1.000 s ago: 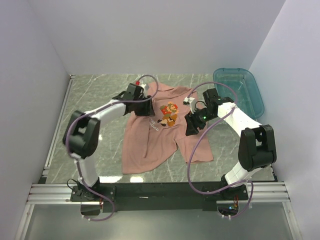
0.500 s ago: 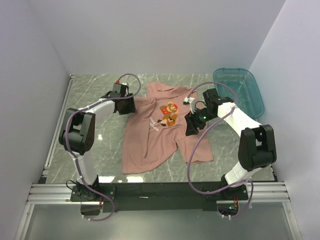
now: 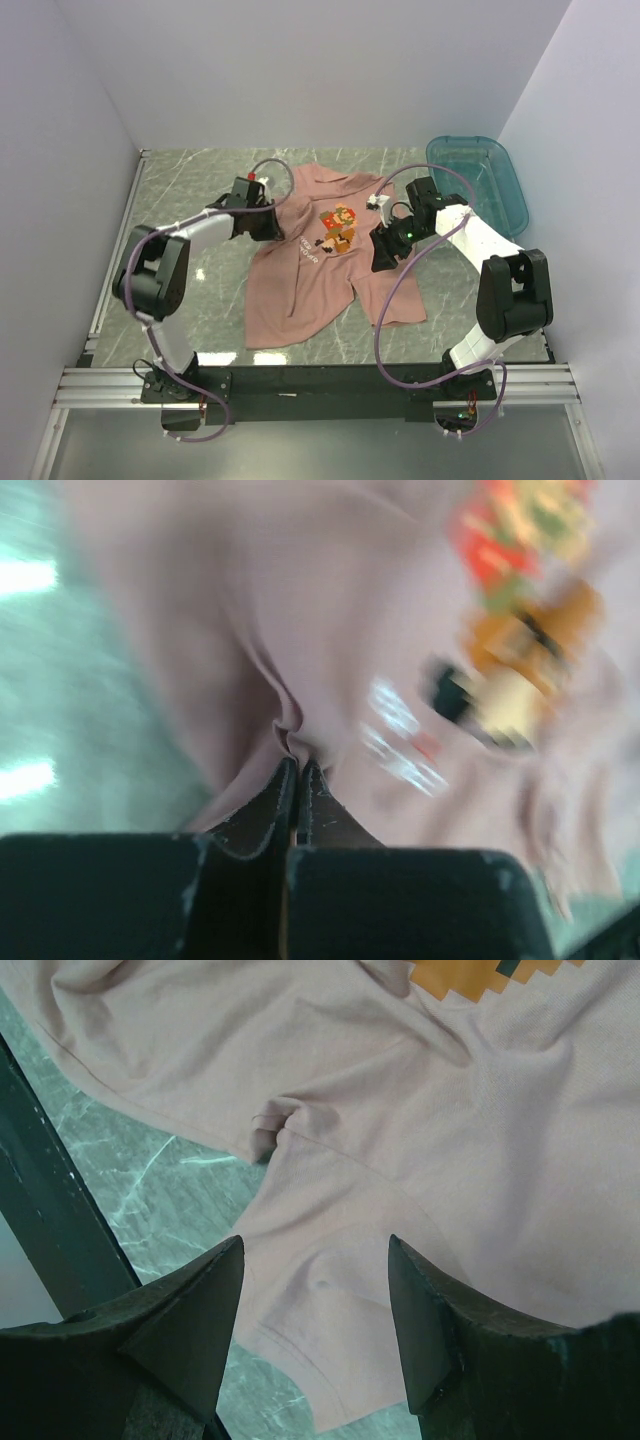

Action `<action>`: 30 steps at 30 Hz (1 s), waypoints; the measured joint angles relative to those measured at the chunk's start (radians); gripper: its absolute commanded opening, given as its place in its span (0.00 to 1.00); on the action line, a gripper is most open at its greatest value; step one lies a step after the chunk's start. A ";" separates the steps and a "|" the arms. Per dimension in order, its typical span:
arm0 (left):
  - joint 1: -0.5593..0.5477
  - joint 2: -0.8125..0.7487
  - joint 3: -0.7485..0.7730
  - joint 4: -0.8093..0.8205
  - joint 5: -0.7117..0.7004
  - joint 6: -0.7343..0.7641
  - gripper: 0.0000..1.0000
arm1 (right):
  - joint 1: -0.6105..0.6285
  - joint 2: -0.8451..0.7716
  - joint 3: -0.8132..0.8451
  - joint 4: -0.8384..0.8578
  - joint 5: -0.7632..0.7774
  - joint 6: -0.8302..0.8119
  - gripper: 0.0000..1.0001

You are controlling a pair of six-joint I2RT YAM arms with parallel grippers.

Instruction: Fold and stack the t-shirts

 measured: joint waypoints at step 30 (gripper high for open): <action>-0.089 -0.212 -0.066 0.037 -0.211 -0.162 0.44 | -0.002 0.000 0.000 -0.009 -0.001 -0.008 0.66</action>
